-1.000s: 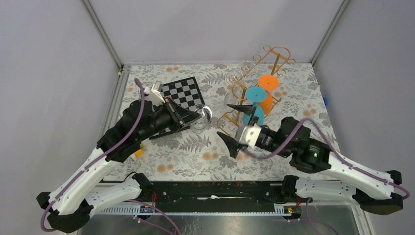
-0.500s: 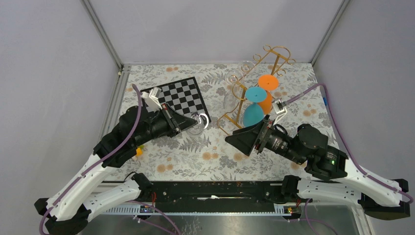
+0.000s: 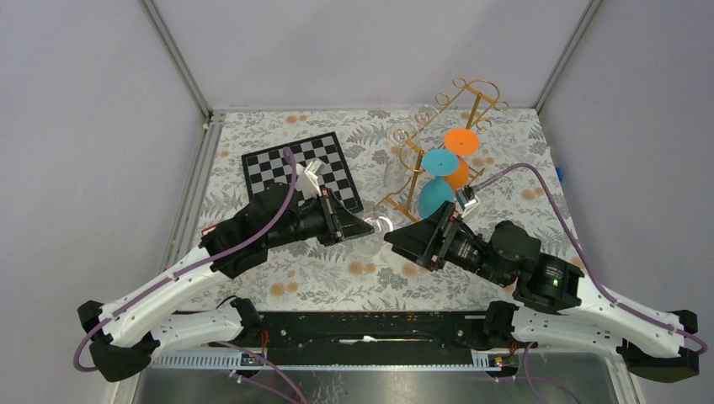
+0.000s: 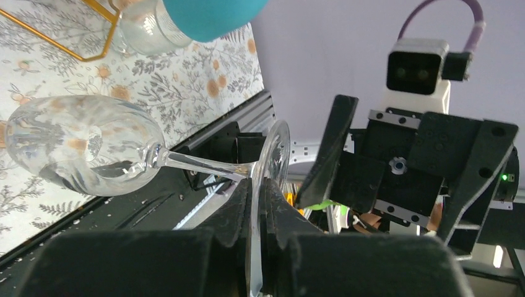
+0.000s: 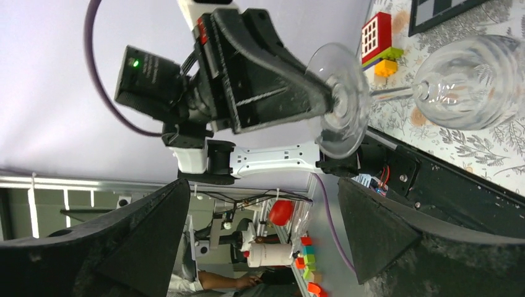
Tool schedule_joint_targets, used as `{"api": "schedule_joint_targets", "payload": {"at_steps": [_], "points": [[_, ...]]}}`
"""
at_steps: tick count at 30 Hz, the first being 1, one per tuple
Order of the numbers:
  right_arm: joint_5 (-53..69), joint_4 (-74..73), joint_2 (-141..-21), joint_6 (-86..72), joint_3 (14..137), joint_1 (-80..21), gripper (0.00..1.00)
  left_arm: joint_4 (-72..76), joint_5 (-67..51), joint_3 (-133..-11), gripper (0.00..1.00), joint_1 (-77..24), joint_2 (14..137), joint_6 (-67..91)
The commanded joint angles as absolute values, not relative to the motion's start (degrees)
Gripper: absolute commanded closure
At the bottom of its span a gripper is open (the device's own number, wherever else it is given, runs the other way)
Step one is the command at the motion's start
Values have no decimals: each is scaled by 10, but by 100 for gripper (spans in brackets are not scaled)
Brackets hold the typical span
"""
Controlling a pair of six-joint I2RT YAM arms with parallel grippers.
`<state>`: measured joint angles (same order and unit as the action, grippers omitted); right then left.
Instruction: Place the wine glass upside down on the wine glass rack
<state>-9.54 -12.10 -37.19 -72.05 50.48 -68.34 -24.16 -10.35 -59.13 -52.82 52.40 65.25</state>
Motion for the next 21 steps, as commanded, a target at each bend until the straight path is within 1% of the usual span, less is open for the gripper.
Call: {"api": "schedule_joint_targets", "payload": {"at_steps": [1, 4, 5, 11, 13, 15, 21], "points": [[-83, -118, -376, -772, 493, -660, 13, -169, -103, -628, 100, -550, 525, 659], [-58, -118, -373, -785, 479, -632, 32, -168, -103, -628, 100, -558, 526, 664], [-53, -118, -371, -791, 472, -624, 38, -169, -104, -628, 100, -560, 527, 664], [-48, -99, -362, -816, 429, -591, 59, -169, -108, -631, 100, -564, 524, 669], [-39, -83, -366, -824, 422, -583, 62, -170, -111, -633, 100, -564, 524, 668], [-34, -80, -372, -822, 422, -580, 61, -170, -108, -633, 100, -564, 522, 667], [-45, -116, -372, -781, 441, -578, 51, -208, -80, -647, 100, -564, 513, 656]]}}
